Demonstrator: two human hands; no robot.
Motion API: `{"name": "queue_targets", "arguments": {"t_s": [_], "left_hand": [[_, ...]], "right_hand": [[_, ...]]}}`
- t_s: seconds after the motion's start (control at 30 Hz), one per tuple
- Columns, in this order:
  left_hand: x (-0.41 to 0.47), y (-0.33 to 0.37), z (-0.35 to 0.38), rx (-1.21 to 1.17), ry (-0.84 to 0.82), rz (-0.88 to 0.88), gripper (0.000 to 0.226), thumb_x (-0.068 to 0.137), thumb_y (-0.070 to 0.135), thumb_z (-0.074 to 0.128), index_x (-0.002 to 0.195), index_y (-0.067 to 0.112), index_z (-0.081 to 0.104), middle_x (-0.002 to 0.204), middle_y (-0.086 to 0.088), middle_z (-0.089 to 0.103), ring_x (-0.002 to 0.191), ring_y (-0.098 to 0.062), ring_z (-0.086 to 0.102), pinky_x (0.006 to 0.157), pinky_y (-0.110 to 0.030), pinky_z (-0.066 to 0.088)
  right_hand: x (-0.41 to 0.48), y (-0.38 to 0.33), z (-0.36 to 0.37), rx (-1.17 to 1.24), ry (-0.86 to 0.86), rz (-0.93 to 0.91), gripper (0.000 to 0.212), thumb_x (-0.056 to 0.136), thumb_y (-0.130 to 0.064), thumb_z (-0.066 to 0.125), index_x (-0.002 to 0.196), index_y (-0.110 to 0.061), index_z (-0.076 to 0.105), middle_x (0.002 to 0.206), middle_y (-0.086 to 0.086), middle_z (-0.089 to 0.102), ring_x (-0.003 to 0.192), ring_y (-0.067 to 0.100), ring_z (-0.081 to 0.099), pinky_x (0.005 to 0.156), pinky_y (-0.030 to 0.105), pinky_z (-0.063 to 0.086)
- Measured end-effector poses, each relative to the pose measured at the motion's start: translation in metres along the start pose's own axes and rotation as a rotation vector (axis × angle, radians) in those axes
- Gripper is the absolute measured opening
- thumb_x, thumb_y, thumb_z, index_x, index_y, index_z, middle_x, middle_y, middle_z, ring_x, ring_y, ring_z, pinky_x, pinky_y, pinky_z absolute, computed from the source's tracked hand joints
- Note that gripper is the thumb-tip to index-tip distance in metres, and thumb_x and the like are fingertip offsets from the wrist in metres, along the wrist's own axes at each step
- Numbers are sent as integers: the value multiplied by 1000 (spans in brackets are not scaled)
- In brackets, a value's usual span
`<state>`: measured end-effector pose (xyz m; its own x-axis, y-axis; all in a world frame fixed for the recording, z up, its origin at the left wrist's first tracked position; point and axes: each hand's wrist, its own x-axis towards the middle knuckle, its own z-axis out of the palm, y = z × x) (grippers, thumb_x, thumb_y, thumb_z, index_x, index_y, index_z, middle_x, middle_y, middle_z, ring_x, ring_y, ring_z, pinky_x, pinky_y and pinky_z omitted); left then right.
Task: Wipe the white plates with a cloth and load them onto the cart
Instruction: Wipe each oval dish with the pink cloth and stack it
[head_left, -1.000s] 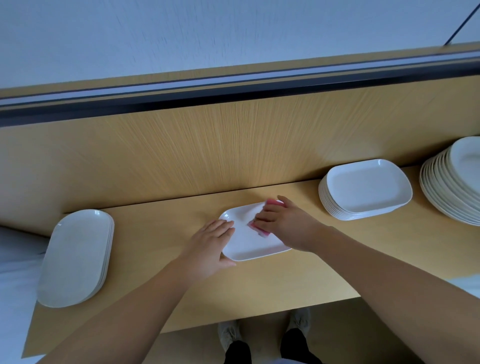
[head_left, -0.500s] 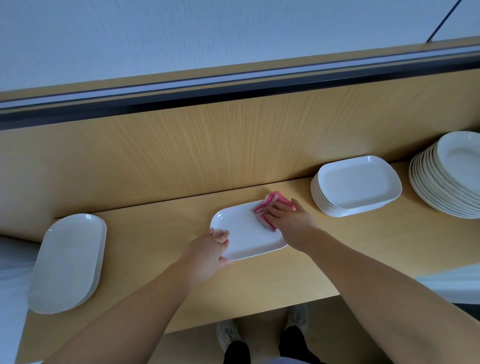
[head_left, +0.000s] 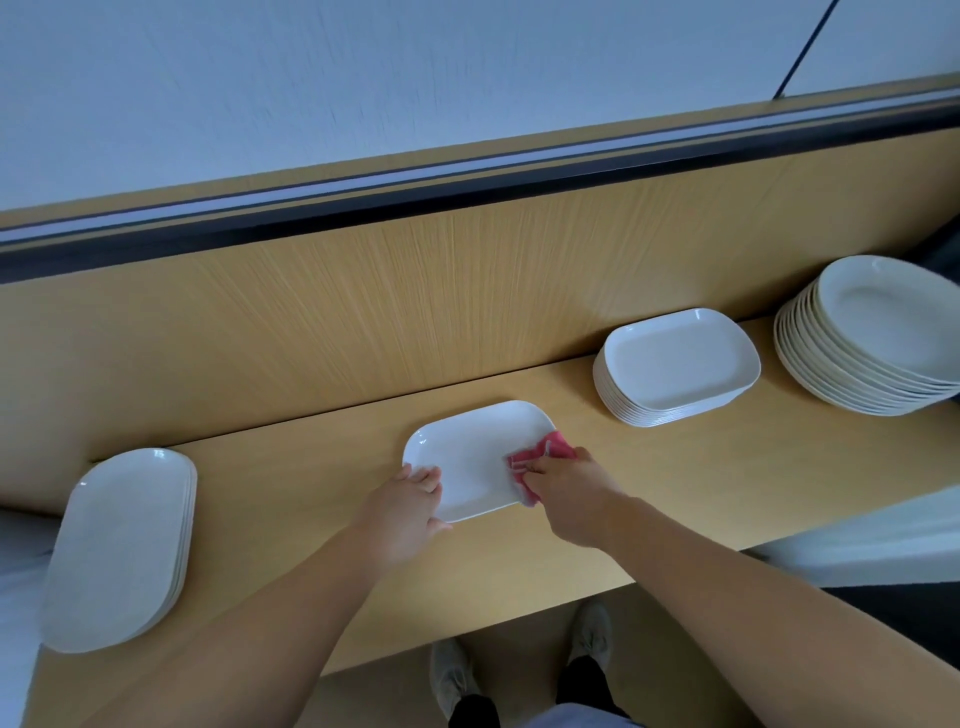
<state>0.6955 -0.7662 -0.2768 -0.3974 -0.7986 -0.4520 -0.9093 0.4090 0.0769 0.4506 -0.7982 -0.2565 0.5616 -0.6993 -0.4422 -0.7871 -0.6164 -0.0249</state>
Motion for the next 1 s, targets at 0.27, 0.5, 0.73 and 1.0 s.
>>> {"name": "queue_targets", "arguments": {"t_s": [0.27, 0.5, 0.73, 1.0], "left_hand": [[-6, 3, -1, -16, 30, -18, 58, 101, 38, 39, 144, -1, 38, 159, -9, 22, 146, -18, 23, 120, -29, 9], [-12, 6, -4, -66, 263, -42, 39, 87, 30, 36, 88, 12, 71, 94, -1, 70, 89, -17, 69, 89, -32, 46], [-19, 18, -63, -503, 333, -386, 34, 104, 24, 35, 134, 19, 49, 116, -11, 61, 101, -31, 55, 77, -31, 37], [-31, 44, -85, -844, 651, -476, 22, 104, 27, 38, 104, 17, 57, 80, 3, 59, 75, -16, 53, 65, -29, 38]], "right_hand": [[-10, 5, -12, 258, 52, -47, 29, 91, -9, 41, 100, -34, 52, 99, -19, 54, 93, 20, 48, 76, 26, 33], [-36, 36, -31, 420, 505, -93, 22, 85, -3, 54, 94, -19, 66, 83, -4, 63, 70, 15, 49, 61, 28, 33], [-40, 55, -66, 459, 829, -205, 37, 79, 6, 56, 105, -19, 65, 81, -9, 61, 68, 10, 40, 60, 26, 35], [-31, 69, -81, 455, 843, -257, 39, 92, -8, 42, 122, -19, 64, 100, -5, 70, 86, 22, 61, 85, 42, 50]]}}
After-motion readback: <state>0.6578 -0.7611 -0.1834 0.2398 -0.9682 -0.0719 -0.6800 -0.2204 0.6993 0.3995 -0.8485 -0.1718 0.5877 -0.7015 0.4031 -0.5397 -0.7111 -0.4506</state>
